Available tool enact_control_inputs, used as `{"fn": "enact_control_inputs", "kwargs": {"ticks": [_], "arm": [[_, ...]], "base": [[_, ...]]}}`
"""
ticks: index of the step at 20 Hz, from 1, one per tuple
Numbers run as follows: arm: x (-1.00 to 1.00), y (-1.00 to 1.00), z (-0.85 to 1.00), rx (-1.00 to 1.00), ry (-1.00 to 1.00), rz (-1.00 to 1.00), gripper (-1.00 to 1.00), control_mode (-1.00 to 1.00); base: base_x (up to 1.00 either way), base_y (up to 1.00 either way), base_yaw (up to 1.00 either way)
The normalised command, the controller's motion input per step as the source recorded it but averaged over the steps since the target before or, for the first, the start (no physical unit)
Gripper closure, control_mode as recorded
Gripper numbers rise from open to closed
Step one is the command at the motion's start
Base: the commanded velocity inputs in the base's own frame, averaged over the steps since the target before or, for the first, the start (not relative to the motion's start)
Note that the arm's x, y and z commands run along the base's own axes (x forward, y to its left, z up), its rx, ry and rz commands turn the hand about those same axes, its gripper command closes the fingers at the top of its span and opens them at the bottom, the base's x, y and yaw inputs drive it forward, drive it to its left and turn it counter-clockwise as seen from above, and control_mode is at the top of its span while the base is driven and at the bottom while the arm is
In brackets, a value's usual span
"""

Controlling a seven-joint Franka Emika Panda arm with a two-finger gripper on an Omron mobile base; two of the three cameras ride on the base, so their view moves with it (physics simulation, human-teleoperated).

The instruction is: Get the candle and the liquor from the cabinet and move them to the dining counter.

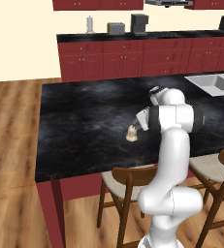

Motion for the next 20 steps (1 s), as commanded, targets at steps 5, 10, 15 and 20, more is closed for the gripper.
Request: {"fn": "enact_control_inputs", "kwargs": {"ticks": [5,10,15,20], "arm": [[-0.28,0.0,0.86,-0.02,0.0,-0.07,-1.0,-1.0],[-0.66,0.0,0.87,-0.02,0.01,-0.17,-1.0,-1.0],[-1.0,0.0,0.77,-0.01,0.06,-0.31,-1.0,-1.0],[-0.99,0.06,0.62,-0.03,0.15,-0.37,-1.0,-1.0]], "base": [[0.0,0.0,0.0],[0.0,0.0,0.0],[0.0,0.0,0.0],[0.0,0.0,0.0]]}}
